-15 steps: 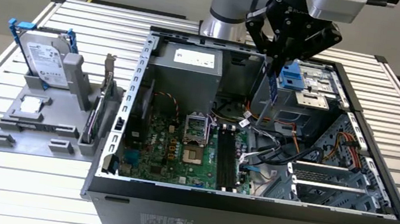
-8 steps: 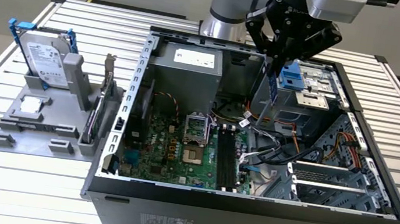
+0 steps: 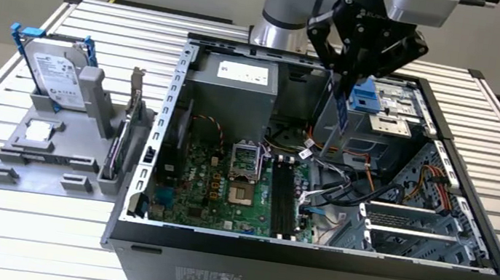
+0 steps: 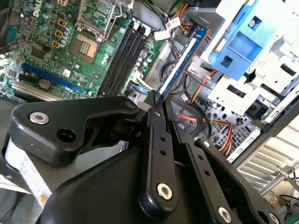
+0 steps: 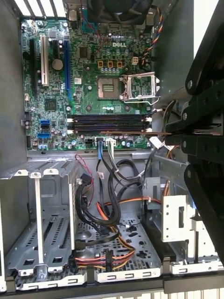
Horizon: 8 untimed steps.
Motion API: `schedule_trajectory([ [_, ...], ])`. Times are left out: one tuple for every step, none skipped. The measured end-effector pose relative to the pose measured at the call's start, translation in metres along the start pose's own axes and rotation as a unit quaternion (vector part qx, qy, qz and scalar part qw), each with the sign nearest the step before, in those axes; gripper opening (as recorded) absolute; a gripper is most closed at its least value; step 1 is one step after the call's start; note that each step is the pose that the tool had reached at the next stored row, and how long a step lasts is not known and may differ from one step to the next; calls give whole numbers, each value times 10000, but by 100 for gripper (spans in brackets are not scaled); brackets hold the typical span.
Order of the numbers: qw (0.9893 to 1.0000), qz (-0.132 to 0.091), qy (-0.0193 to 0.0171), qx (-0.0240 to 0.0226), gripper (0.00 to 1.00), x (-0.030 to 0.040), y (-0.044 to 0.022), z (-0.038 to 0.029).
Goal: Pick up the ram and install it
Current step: 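Insert the ram into the slot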
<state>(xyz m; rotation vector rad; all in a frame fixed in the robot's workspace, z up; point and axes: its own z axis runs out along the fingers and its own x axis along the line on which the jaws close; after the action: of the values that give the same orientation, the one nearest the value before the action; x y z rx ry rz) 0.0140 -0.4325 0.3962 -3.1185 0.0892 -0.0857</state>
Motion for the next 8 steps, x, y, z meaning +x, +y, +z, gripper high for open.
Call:
schedule_trajectory([
  [10000,-2,2,-27,0,0,0,2],
  [10000,-3,3,-49,0,0,0,5],
  [10000,-4,4,-64,0,0,0,9],
  [10000,-5,5,-88,0,-1,0,13],
  [9999,-6,7,-117,0,-1,0,14],
  [9999,-9,8,-155,0,-1,1,16],
  [9998,-11,9,-189,0,-1,1,17],
  [9997,-13,7,-224,0,-1,1,18],
])
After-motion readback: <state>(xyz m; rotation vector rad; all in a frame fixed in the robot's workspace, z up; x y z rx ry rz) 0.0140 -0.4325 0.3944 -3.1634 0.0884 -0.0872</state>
